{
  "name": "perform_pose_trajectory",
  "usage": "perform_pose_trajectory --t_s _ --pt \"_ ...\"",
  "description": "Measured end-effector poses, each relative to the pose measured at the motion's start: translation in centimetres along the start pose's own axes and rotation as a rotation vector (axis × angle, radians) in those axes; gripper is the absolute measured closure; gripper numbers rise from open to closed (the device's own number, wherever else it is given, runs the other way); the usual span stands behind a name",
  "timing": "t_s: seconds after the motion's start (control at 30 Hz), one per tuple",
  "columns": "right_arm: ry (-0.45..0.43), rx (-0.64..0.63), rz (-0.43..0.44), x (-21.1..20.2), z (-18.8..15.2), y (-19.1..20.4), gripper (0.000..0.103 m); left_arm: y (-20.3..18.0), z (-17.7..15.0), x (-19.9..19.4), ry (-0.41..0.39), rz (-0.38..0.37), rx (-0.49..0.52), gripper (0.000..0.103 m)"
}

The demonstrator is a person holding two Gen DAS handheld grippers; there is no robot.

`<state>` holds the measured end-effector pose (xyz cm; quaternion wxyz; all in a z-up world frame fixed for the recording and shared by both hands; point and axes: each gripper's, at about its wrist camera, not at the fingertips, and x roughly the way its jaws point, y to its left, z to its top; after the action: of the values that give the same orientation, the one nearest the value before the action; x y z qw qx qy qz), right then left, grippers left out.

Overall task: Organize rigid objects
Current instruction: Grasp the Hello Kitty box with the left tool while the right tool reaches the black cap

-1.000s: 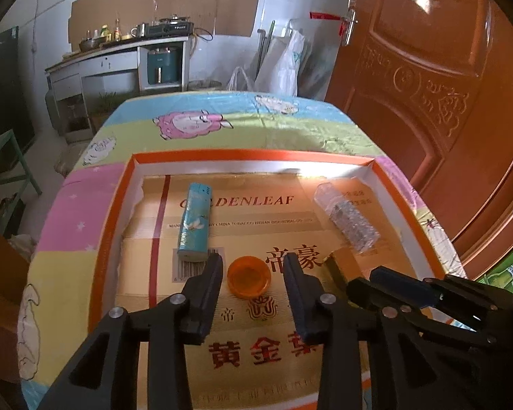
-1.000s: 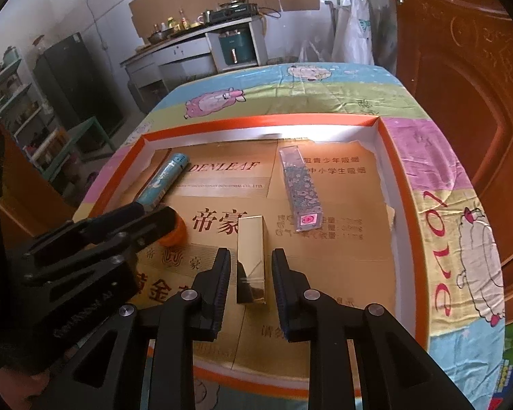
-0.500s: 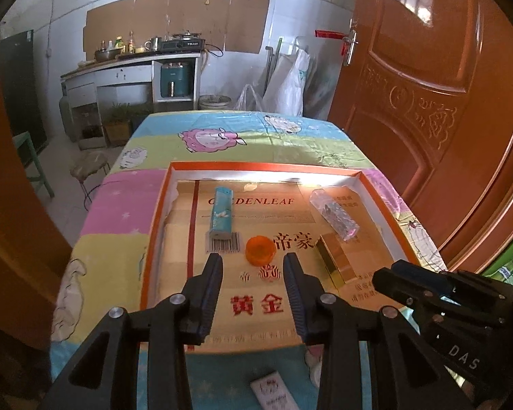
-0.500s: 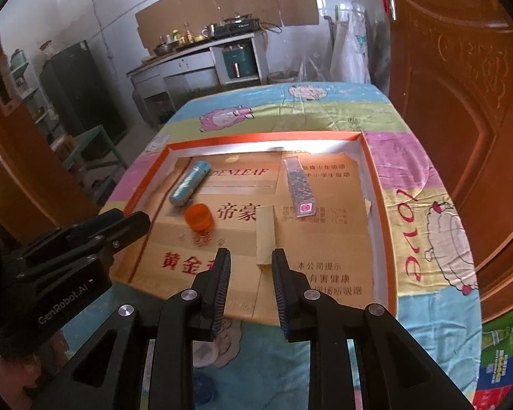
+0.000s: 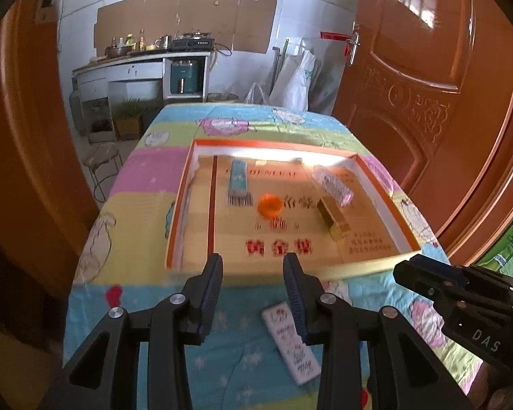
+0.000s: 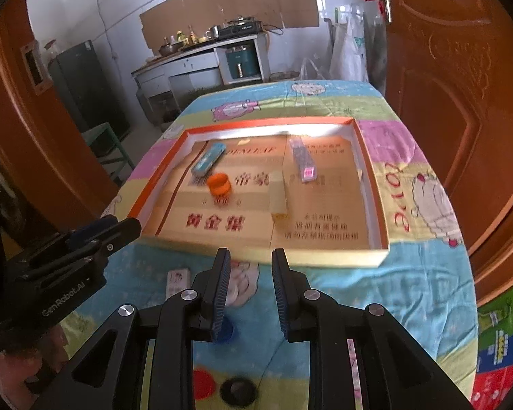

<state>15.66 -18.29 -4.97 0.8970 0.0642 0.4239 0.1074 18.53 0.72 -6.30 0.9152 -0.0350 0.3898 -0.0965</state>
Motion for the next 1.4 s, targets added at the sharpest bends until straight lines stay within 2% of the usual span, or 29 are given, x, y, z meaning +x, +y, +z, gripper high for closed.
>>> perform_pose_trajectory --t_s 0.33,0.6,0.83,1.23,1.4 --pt "0.050 0.020 -0.014 -0.3 -4.6 -0.8 0.078 0.2 -3.8 -0.5 0.037 -0.006 -0.001 0.066" --pt "0.073 0.018 0.007 -0.4 -7.3 -0.6 0.078 -0.1 -6.3 -1.1 0.044 -0.043 0.001 0.066" --pt "0.078 0.003 0.019 -0.6 -8.4 -0.1 0.078 -1.3 -6.5 -1.0 0.053 -0.060 0.015 0.066" --pt "0.059 0.012 0.020 -1.4 -9.0 -0.8 0.077 -3.3 -6.6 2.5 0.070 0.021 -0.050 0.066" --pt "0.052 0.029 0.036 -1.5 -9.3 -1.7 0.077 -3.8 -7.0 3.4 0.078 0.059 -0.042 0.066"
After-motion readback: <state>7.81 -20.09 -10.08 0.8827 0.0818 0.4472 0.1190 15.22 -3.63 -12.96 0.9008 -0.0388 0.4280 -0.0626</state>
